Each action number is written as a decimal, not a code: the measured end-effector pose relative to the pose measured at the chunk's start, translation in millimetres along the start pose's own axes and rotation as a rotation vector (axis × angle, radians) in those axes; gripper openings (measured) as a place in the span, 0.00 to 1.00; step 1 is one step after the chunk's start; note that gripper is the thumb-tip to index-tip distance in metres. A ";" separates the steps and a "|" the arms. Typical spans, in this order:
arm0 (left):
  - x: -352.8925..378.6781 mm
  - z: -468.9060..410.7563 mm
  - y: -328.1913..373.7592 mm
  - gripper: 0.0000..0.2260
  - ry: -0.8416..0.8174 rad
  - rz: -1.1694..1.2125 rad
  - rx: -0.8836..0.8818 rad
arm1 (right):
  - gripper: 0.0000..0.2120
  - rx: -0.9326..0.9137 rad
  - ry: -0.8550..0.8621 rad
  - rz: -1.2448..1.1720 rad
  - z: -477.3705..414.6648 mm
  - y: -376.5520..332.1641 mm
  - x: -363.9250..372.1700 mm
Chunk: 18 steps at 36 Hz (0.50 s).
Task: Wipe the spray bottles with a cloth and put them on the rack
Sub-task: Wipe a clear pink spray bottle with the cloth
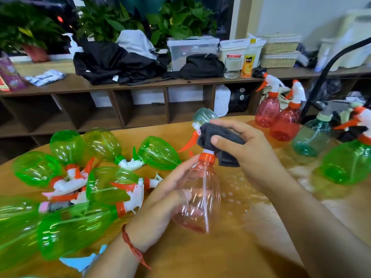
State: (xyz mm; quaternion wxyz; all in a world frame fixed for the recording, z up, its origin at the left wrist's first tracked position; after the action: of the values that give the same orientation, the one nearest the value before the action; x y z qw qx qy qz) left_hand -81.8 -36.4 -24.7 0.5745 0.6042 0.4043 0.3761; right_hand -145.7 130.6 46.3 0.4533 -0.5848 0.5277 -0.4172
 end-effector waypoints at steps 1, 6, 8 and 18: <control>2.9 0.6 0.8 0.34 -0.019 0.016 -0.003 | 0.14 0.014 -0.009 -0.016 0.1 3.3 -1.1; 2.5 4.4 8.6 0.35 0.057 -0.228 0.060 | 0.14 -0.032 0.105 -0.037 1.8 6.5 -20.3; 3.8 6.6 17.7 0.44 0.106 -0.483 0.071 | 0.14 -0.048 0.152 -0.025 2.4 8.1 -29.6; 28.0 11.4 22.4 0.48 0.208 -0.531 0.112 | 0.15 -0.093 0.131 0.067 7.6 8.2 -23.9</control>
State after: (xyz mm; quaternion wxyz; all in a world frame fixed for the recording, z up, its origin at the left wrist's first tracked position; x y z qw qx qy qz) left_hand -59.1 -15.3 -3.3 0.5742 0.4658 0.6253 0.2496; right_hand -142.6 154.8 36.3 0.4039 -0.5588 0.5944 -0.4139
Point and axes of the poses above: each hand's wrist, its own z-axis away from the middle knuckle, its own x-axis out of the palm, y = z × x, the point moved 10 cm from there along -z, towards the middle knuckle
